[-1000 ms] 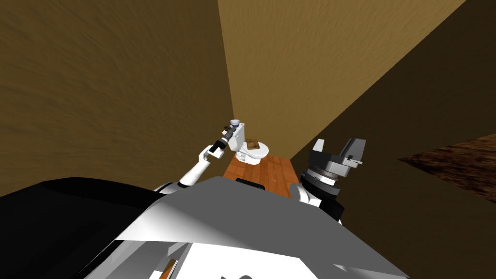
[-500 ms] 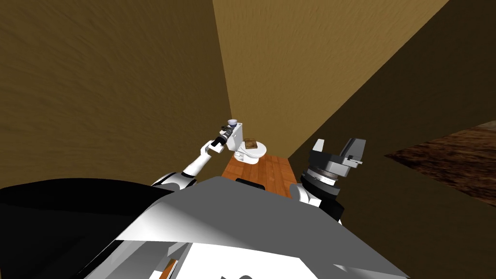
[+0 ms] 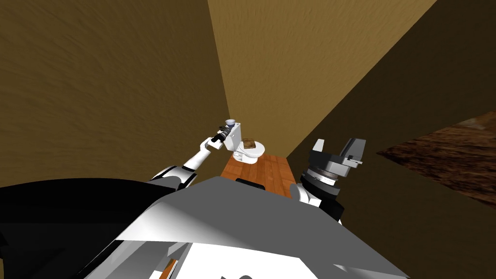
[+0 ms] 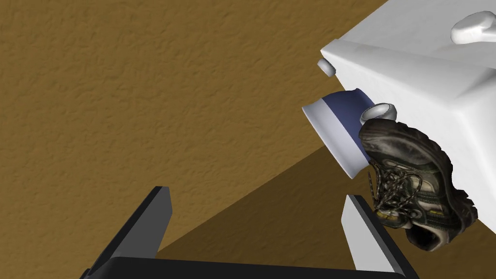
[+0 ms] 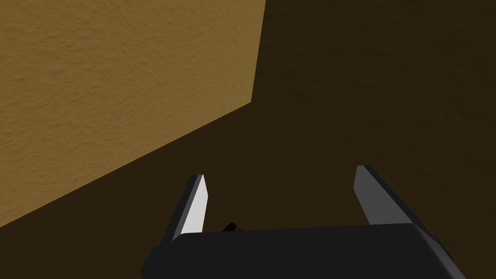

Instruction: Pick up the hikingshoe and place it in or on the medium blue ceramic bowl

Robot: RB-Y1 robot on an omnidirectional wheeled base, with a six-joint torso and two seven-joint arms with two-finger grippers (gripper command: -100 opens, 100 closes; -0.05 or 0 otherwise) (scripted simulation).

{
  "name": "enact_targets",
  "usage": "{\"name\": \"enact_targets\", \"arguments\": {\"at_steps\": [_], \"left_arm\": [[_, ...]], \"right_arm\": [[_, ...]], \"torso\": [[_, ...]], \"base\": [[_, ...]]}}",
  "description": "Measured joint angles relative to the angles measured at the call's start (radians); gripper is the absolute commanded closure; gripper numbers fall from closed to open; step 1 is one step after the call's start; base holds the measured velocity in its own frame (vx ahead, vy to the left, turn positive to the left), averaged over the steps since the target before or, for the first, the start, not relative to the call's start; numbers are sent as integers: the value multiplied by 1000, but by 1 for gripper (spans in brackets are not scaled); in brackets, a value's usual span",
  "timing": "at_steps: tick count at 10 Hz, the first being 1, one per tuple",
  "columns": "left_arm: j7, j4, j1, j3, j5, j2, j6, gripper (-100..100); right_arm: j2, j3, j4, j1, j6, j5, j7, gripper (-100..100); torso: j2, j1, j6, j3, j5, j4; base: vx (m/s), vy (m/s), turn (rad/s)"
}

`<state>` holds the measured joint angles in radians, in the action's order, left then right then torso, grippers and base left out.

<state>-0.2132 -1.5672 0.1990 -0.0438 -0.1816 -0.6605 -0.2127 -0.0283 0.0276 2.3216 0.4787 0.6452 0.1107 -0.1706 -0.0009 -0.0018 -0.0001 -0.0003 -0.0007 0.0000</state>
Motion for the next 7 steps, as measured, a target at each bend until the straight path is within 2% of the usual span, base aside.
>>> {"name": "enact_targets", "arguments": {"at_steps": [2, 3, 5, 7], "left_arm": [[0, 49, 39, 2, -13, -30, -48, -100], [-2, 76, 53, 5, -10, -30, -70, -100], [1, 146, 104, -1, -35, -74, -111, -100], [4, 188, 141, 6, -39, -95, -166, -100]], "right_arm": [[0, 0, 0, 0, 0, 0, 0, 0], [0, 0, 0, 0, 0, 0, 0, 0], [0, 0, 0, 0, 0, 0, 0, 0], [0, 0, 0, 0, 0, 0, 0, 0]], "torso": [[0, -1, 0, 0, 0, 0], [0, -1, 0, 0, 0, 0], [-1, 0, 0, -1, 0, 0], [-1, 0, -1, -1, 0, 0]], "base": [[11, -52, -39], [21, -50, -63], [25, -42, -56], [14, -25, -14]]}}
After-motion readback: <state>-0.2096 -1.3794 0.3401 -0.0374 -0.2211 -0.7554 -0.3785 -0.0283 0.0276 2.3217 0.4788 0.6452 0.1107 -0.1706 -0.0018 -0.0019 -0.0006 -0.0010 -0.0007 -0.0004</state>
